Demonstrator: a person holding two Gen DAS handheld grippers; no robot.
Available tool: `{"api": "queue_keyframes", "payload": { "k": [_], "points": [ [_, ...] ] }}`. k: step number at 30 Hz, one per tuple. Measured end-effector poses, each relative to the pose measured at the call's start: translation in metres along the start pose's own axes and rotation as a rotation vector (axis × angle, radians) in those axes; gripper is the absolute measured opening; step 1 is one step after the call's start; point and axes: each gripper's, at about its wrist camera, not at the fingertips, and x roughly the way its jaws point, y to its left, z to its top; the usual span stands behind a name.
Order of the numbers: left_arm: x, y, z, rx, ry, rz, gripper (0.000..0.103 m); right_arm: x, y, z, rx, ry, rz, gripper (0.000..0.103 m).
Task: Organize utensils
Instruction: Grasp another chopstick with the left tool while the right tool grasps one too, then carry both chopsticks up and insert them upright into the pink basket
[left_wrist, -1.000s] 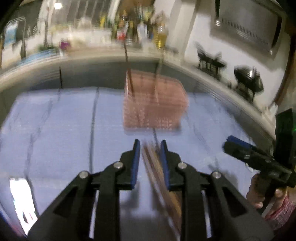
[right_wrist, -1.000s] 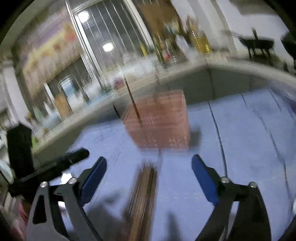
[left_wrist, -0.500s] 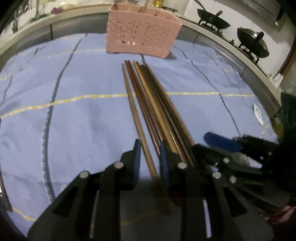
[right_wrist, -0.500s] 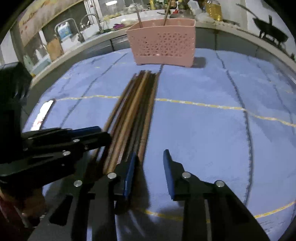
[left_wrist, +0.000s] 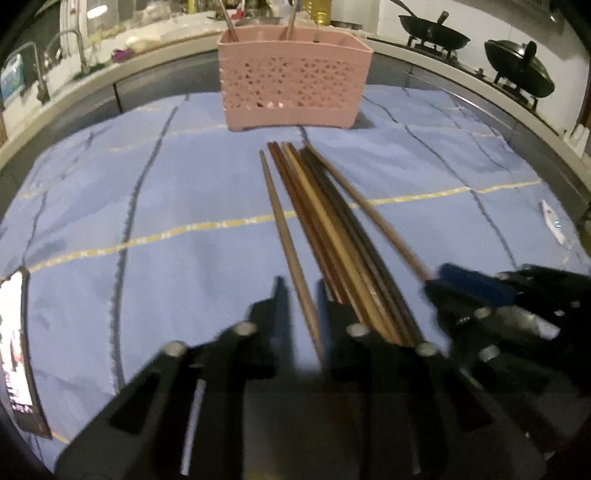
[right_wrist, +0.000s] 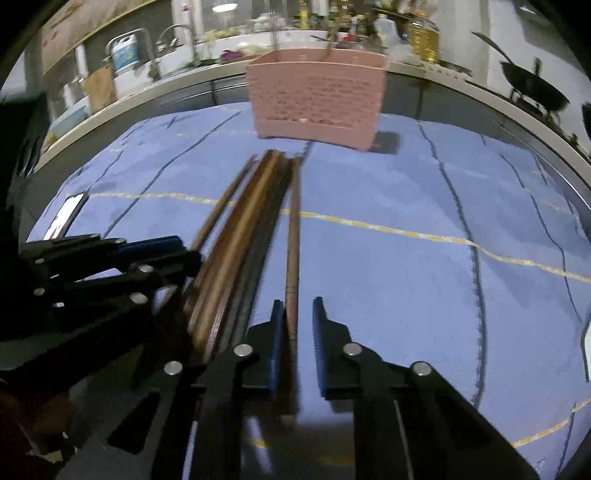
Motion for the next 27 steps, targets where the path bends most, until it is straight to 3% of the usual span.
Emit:
{"api": "queue_keyframes", "payload": {
  "k": [10,18,22,25,27],
  "points": [
    [-0.013,0.034,-0.011,-0.03,0.055,-0.075,0.008,-0.009,-0.019,-0.005,-0.02,0.079,0.011,0.015],
    [0.018,0.028,0.033,0.05,0.057,-0.024,0.008,0.038,-0.006,0.062,-0.085,0.099,0.067,0.016],
    [0.037,0.036,0.06,0.014,0.053,-0.063,0.008,0.065,-0.005,0.095,-0.082,0.091,0.116,0.016],
    [0.047,0.037,0.072,0.019,0.038,-0.082,0.007,0.075,-0.001,0.106,-0.104,0.076,0.14,0.005],
    [0.05,0.038,0.077,0.014,0.047,-0.096,0.006,0.076,-0.005,0.11,-0.079,0.085,0.167,0.005]
  ]
}}
